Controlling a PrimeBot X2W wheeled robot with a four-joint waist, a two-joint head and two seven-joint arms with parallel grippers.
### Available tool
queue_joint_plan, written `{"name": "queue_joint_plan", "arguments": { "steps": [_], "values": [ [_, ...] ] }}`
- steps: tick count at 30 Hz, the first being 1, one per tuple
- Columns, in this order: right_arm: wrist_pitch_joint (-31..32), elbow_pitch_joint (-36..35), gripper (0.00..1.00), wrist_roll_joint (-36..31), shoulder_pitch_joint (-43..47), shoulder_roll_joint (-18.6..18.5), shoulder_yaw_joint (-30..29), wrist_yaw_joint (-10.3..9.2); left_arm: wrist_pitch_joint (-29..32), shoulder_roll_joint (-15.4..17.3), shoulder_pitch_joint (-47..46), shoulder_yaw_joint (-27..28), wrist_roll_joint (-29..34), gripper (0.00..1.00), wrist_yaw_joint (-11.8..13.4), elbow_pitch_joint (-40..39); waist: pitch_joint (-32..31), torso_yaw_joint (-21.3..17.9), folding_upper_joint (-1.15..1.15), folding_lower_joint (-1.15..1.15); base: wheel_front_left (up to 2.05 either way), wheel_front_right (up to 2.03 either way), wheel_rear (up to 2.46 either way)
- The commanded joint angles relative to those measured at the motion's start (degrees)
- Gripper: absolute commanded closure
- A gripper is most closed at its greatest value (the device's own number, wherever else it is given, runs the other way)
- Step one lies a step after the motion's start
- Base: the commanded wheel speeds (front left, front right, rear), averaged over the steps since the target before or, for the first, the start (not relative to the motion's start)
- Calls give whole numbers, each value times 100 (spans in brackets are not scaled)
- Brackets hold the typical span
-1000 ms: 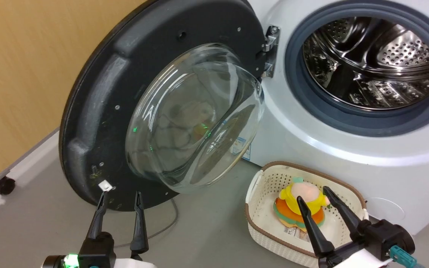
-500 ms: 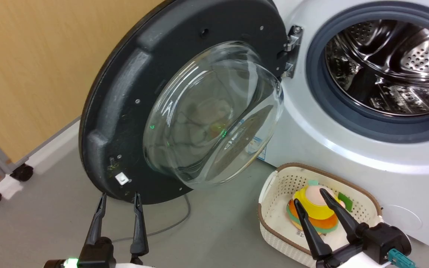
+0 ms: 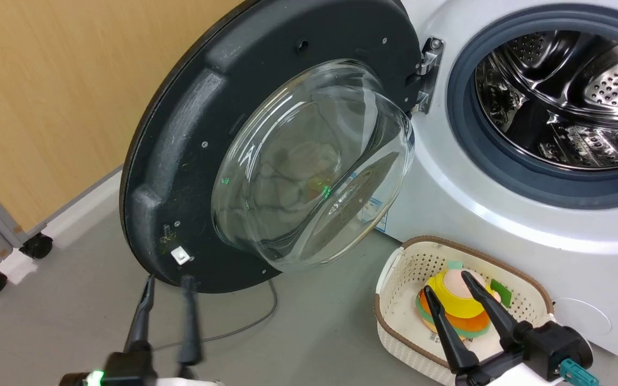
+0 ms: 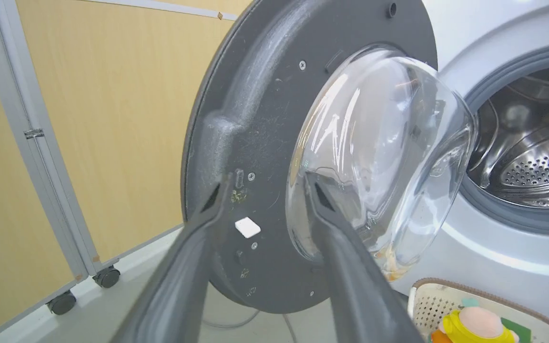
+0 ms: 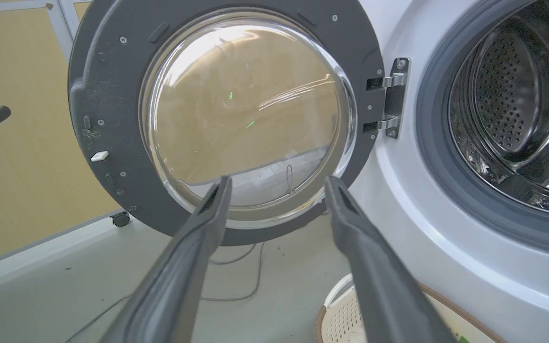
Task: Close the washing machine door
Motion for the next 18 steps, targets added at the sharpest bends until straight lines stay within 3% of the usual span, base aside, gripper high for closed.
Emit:
{"name": "queue_joint_plan", "arguments": {
  "steps": [1,9,14,18],
  "values": [
    [-26,-5,0,43,-49,-11,-6,5,-32,16,9,42,-126,100,-40,-82,-3,0,0,0,0,0,0],
    [-26,-67,0,6,60,-32,-112,5,-32,421,-583,893,-747,100,-502,-432,-5,3,0,0,0,0,0],
    [-26,-133,0,-35,255,3,-251,5,416,618,-1456,1696,-2221,100,-932,-3,14,6,0,0,0,0,0],
    [-26,-208,0,-75,371,57,-354,5,1179,594,-2330,2365,-3647,100,-936,604,56,-4,0,0,0,0,0]
  ]
}}
